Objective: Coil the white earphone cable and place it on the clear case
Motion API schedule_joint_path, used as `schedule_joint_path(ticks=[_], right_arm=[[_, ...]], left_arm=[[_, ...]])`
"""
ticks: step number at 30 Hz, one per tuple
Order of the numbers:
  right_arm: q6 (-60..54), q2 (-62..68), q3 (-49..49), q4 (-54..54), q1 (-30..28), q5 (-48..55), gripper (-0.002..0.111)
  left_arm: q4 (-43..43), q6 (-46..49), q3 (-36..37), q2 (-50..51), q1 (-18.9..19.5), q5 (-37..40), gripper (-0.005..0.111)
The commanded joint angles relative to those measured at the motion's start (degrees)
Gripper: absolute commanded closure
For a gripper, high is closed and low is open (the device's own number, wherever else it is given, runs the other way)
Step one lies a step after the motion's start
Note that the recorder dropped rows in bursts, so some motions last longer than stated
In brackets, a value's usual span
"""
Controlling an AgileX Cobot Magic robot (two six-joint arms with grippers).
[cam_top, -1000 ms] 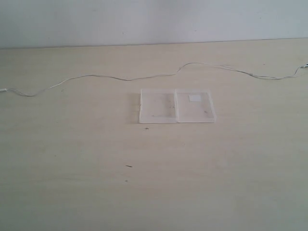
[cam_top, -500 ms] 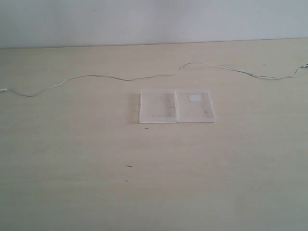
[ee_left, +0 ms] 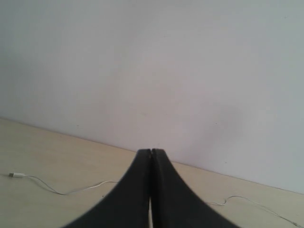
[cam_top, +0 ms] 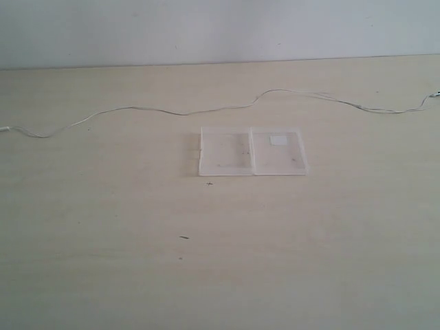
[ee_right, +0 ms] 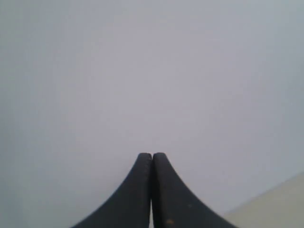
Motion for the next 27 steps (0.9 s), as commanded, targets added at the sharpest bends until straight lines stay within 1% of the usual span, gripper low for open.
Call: schedule_joint_path(ticks=[1,4,5,6,8,9,11,14,18,19,23,25,27], right_arm=[[8.3,-0.3,0.1,2.8,0.2,-7.8,0.108],[8.4,-0.3,0.1,2.4,0.2,-13.5,0.108],[9.9,-0.3,0.1,2.3,0.2,-14.6,0.108],[13.9,-0.3,0.1,0.8,0.2,-16.5,0.108],[22.0,1.1,-0.1,-7.4,0.2,-23.5,0.108],[23.9,2.9,-0.9,-12.0,0.2,-26.8,0.108],[23.2,7.4,-4.6,-15.4,0.2,-28.7,0.108],[17.9,17.2,-14.7,-19.1,0.2,-25.0,0.108],[10.6,34.7,-28.9,-25.1,0.2,-19.8,0.108],[9.7,38.7,-32.8,-26.5,0.2,-16.8,0.108],[6.7,51.2,-49.8,-33.9,0.2,6.8,0.108],[3.9,56.5,-57.2,-37.3,0.2,14.7,0.108],[0.9,61.3,-62.6,-38.9,0.2,21.1,0.108]], left_arm=[[0.1,-0.5,-0.1,-0.3,0.1,0.0,0.107],[0.1,-0.5,-0.1,-0.3,0.1,0.0,0.107],[0.1,-0.5,-0.1,-0.3,0.1,0.0,0.107],[0.1,-0.5,-0.1,-0.3,0.1,0.0,0.107],[0.1,-0.5,-0.1,-0.3,0.1,0.0,0.107],[0.1,-0.5,-0.1,-0.3,0.1,0.0,0.107],[0.1,-0.5,-0.1,-0.3,0.1,0.0,0.107],[0.1,-0.5,-0.1,-0.3,0.1,0.0,0.107],[0.1,-0.5,-0.1,-0.3,0.1,0.0,0.107],[0.1,-0.5,-0.1,-0.3,0.1,0.0,0.107],[0.1,-0.5,-0.1,-0.3,0.1,0.0,0.107],[0.1,-0.5,-0.1,-0.3,0.1,0.0,0.107],[0.1,-0.5,-0.1,-0.3,0.1,0.0,0.107]])
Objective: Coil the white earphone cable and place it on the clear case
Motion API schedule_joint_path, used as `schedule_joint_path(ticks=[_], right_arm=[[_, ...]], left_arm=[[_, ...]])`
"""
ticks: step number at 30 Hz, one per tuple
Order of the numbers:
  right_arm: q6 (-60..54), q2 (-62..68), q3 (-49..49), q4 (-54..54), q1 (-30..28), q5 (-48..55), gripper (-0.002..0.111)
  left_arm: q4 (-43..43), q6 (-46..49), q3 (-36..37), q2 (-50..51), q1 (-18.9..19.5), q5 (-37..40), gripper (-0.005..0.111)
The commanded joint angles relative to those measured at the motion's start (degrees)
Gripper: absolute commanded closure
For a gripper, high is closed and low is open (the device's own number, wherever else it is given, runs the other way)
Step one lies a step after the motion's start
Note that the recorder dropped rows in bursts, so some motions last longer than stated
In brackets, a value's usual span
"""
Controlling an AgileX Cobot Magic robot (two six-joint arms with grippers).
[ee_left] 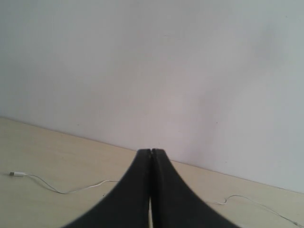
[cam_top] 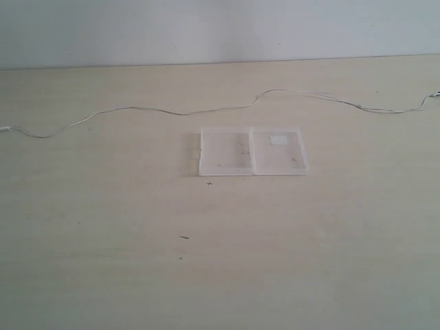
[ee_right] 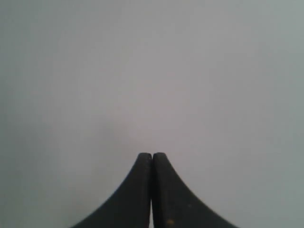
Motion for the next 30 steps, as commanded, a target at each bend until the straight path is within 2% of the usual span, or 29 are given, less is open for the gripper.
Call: schedule_joint_path(ticks=[1,11,18,21,25,30], right_arm=[[-6.7,10.7,-12.2,-5.4,0.2,16.9,0.108],[-23.3,29.7,-34.5,-11.5,0.2,42.0,0.108],[-45.5,43.6,-46.9,-4.1,0.2,61.6,0.108],[-56.2,49.7,-50.5,2.7,0.2,70.0,0.108],[-64.6,56.8,-53.5,12.8,0.2,73.4,0.108],[-68.0,64.4,-56.3,14.4,1.4,73.4,0.108]], left_arm=[[0.0,-0.5,-0.1,-0.3,0.1,-0.2,0.107],[0.0,-0.5,-0.1,-0.3,0.1,-0.2,0.107],[0.0,-0.5,-0.1,-0.3,0.1,-0.2,0.107],[0.0,-0.5,-0.1,-0.3,0.1,-0.2,0.107],[0.0,-0.5,-0.1,-0.3,0.1,-0.2,0.107],[0.0,-0.5,-0.1,-0.3,0.1,-0.2,0.107]])
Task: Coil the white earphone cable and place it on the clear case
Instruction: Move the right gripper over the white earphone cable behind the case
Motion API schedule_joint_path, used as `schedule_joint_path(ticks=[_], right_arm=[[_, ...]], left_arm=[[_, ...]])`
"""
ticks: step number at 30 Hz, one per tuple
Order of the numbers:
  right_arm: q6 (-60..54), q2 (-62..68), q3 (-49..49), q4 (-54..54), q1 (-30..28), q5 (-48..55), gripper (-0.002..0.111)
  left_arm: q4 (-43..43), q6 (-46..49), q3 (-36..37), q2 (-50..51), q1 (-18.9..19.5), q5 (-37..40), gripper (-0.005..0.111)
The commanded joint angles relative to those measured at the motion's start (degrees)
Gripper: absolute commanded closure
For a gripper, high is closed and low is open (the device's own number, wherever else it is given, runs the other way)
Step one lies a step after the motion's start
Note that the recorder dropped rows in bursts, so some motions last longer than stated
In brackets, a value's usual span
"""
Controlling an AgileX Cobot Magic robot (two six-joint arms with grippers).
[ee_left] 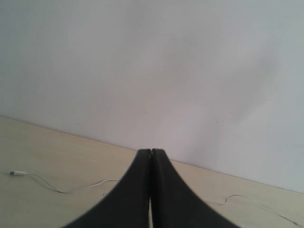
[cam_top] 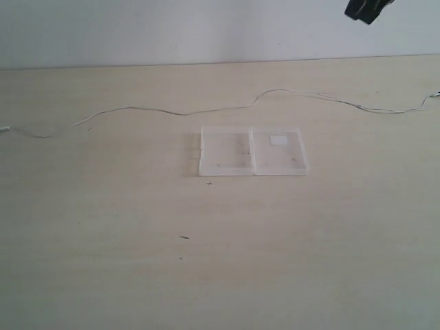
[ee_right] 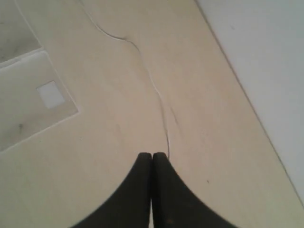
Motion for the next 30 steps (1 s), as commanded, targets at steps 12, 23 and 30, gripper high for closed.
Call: schedule_joint_path(ticks=[12,23,30], right_arm=[[-4.1,22.8,-18.2,-5.9,8.9,2.9,0.108],[-5.4,29.7,-20.1,-7.7,9.9,-12.5,0.105],[-1.5,29.7,-20.1,-7.1,10.2,-17.1,0.086]], left_arm=[[0.0,-0.3,-0.1,-0.3,0.1,-0.3,0.107],[0.0,-0.3,-0.1,-0.3,0.1,-0.3,0.107],[0.0,-0.3,-0.1,-0.3,0.1,-0.3,0.107]])
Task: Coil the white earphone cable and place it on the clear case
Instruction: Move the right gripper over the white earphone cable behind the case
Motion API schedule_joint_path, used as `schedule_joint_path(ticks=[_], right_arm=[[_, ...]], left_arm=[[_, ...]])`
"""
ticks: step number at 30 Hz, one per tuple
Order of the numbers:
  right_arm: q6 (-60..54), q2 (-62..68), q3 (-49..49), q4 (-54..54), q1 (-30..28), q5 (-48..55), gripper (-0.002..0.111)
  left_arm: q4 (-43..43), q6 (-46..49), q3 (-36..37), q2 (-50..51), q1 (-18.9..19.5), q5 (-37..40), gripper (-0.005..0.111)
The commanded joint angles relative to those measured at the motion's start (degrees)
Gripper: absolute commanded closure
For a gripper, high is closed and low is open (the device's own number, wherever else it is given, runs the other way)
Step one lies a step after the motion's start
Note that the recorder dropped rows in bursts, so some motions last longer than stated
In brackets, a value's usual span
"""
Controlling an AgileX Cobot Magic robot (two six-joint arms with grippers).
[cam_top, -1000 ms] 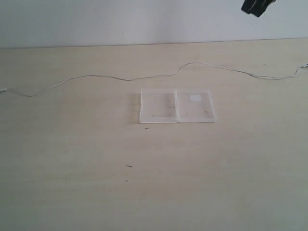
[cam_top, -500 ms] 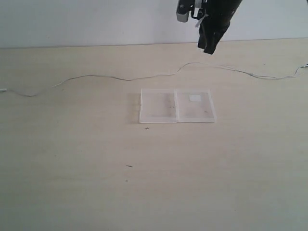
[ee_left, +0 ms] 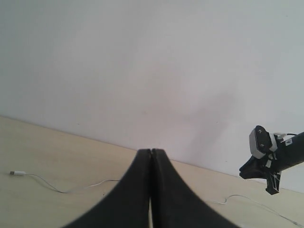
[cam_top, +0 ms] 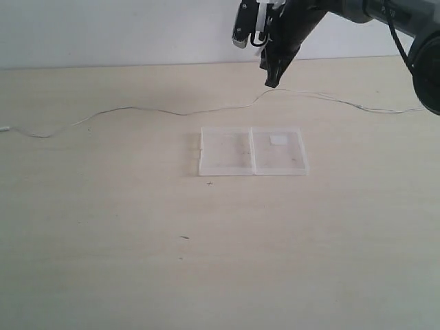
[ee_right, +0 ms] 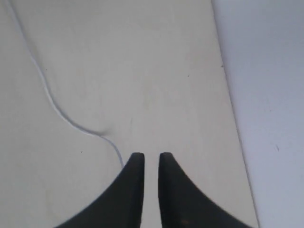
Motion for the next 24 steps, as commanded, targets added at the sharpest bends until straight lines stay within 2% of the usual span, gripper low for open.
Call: schedule_joint_path(ticks=[1,5,9,19,24], right_arm=[[1.3,-0.1,-0.6,-2.0,0.3,-0.4,0.083],[7.3,-0.4,-0.6,-12.0,-0.1,5.3,0.07],[17.3,-0.9,-0.6,-23.1,-3.0,9.1,0.069],[20.9,-5.3,-0.6,-18.1,-11.3,15.1,0.069],[19.1,-5.3,-0.6,-12.4,-13.4,17.3,0.056]], left_arm=[[0.0,-0.3,-0.1,-0.3,0.1,-0.3,0.107],[0.0,-0.3,-0.1,-0.3,0.1,-0.3,0.107],[0.0,-0.3,-0.1,-0.3,0.1,-0.3,0.107],[0.0,-0.3,-0.1,-0.3,0.1,-0.3,0.107],[0.0,-0.3,-0.1,-0.3,0.1,-0.3,0.107]])
